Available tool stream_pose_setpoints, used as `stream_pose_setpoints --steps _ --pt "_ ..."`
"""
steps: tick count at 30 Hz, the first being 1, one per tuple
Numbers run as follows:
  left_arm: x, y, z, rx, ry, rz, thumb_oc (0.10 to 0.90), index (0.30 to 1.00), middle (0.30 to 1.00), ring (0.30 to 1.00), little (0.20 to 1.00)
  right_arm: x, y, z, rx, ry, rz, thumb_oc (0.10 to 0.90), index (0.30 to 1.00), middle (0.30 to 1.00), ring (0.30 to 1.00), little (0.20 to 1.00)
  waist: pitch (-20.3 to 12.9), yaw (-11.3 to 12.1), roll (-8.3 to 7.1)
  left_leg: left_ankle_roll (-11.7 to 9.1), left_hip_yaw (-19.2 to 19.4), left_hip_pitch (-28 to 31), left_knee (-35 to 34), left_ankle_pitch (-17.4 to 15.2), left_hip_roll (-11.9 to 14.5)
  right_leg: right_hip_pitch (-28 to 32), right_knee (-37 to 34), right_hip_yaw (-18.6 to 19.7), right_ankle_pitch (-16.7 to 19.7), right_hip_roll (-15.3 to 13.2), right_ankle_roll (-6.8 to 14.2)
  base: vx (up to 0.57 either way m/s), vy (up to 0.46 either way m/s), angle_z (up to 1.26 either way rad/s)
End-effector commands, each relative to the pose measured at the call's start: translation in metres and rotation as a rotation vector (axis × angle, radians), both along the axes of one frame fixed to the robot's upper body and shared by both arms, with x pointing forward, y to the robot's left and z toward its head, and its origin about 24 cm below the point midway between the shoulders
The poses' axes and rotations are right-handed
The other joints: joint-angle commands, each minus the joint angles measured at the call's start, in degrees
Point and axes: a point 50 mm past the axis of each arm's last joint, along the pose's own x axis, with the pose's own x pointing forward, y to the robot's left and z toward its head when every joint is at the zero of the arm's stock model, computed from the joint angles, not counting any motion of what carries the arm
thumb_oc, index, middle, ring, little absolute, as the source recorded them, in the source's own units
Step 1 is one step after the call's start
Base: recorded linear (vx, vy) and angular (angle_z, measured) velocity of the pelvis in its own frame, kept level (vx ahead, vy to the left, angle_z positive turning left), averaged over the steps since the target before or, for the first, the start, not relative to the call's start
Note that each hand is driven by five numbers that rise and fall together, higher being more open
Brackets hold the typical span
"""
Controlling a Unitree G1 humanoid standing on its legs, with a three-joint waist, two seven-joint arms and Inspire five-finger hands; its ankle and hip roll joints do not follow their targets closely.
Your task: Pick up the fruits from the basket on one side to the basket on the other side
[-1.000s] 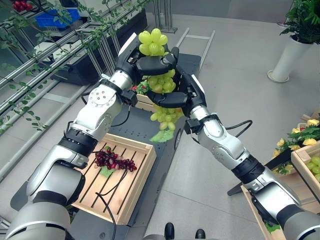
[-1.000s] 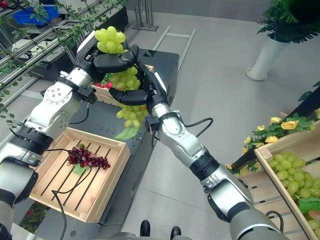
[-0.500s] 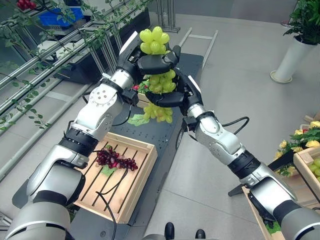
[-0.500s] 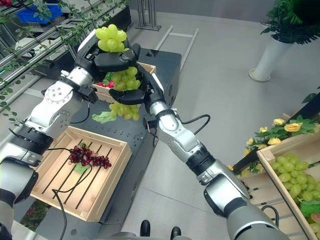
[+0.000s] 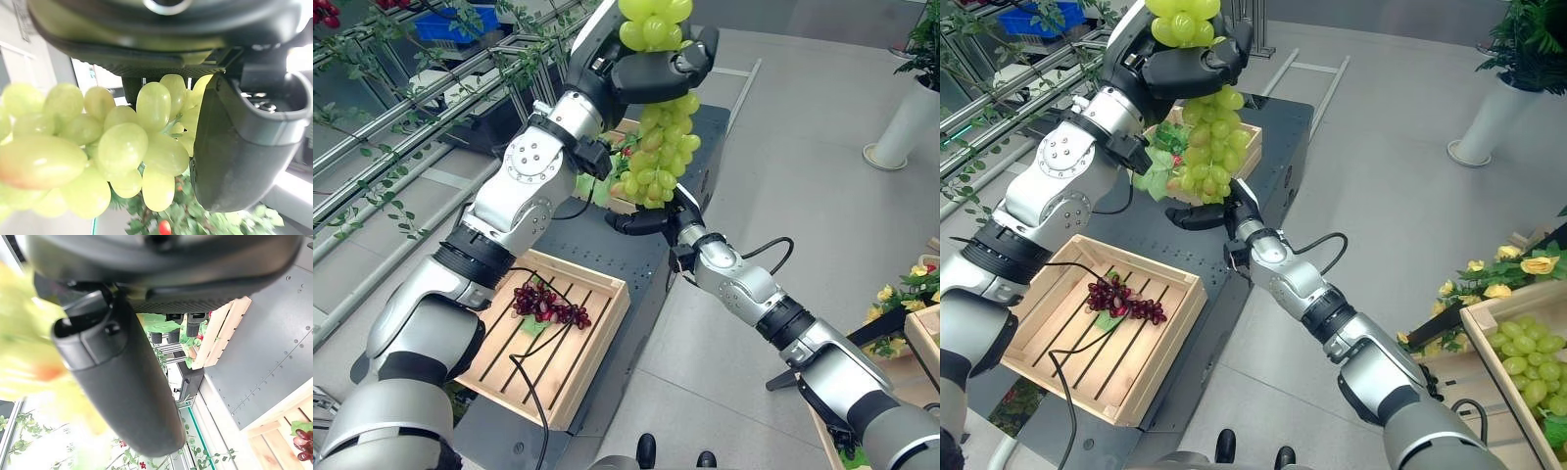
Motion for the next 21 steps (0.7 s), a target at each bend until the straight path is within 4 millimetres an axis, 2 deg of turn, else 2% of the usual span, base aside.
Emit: stream_pose_setpoints --steps 1,6,11,15,16,17,21 --pt "0.0 -0.001 0.039 -0.124 -0.12 0.009 0.4 0.3 0.3 0.3 0.3 -0.009 0.022 0.079 0.304 -0.333 0.051 0.4 0.3 0.3 0.3 0.3 -13.34 1.32 -1.42 -2.27 -1.65 -1.01 0.02 -3.27 -1.32 -2.06 0.09 -0.26 1.77 -0.96 -0.89 0.0 0.0 0.0" --pt "0.007 0.014 0.027 -0.117 -0.075 0.044 0.4 0.3 0.3 0.3 0.3 -0.02 0.007 0.107 0.406 -0.513 -0.073 0.4 0.3 0.3 0.3 0.3 -13.32 1.25 -1.13 -2.09 -1.76 -0.81 0.02 -3.29 -1.36 -2.0 0.09 -0.03 1.89 -0.95 -0.74 0.0 0.0 0.0" --pt "0.012 0.031 0.019 -0.1 -0.05 0.098 0.4 0.3 0.3 0.3 0.3 -0.026 -0.008 0.116 0.468 -0.58 -0.105 0.4 0.3 0.3 0.3 0.3 -13.34 0.99 -0.9 -2.05 -1.5 -0.72 0.02 -3.33 -1.3 -1.96 0.09 0.21 1.87 -0.98 -0.62 0.0 0.0 0.0" --pt "0.017 0.043 0.014 -0.101 -0.033 0.141 0.4 0.3 0.3 0.3 0.3 -0.028 -0.013 0.116 0.475 -0.587 -0.111 0.4 0.3 0.3 0.3 0.3 -13.31 0.68 -0.83 -2.08 -1.18 -0.57 0.02 -3.41 -1.19 -1.95 0.09 0.33 1.84 -0.99 -0.54 0.0 0.0 0.0" --pt "0.017 0.045 0.013 -0.1 -0.032 0.148 0.4 0.3 0.3 0.3 0.3 -0.028 -0.014 0.115 0.472 -0.587 -0.111 0.739 0.808 0.808 0.808 0.808 -13.29 0.61 -0.8 -2.09 -1.11 -0.56 0.02 -3.42 -1.17 -1.96 0.09 0.34 1.83 -0.99 -0.53 0.0 0.0 0.0" --pt "0.018 0.048 0.011 -0.097 -0.033 0.167 0.4 0.3 0.3 0.3 0.3 -0.028 -0.015 0.115 0.465 -0.59 -0.108 0.8 0.9 0.9 0.9 0.9 -13.25 0.47 -0.78 -2.08 -0.96 -0.55 0.02 -3.43 -1.14 -1.99 0.09 0.43 1.86 -0.97 -0.52 0.0 0.0 0.0" --pt "0.02 0.057 0.009 -0.109 -0.027 0.198 0.4 0.3 0.3 0.3 0.3 -0.028 -0.017 0.111 0.437 -0.586 -0.103 0.8 0.9 0.9 0.9 0.9 -13.15 0.22 -0.7 -2.13 -0.74 -0.53 0.02 -3.37 -1.06 -2.02 0.09 0.62 1.86 -0.92 -0.56 0.0 0.0 0.0"
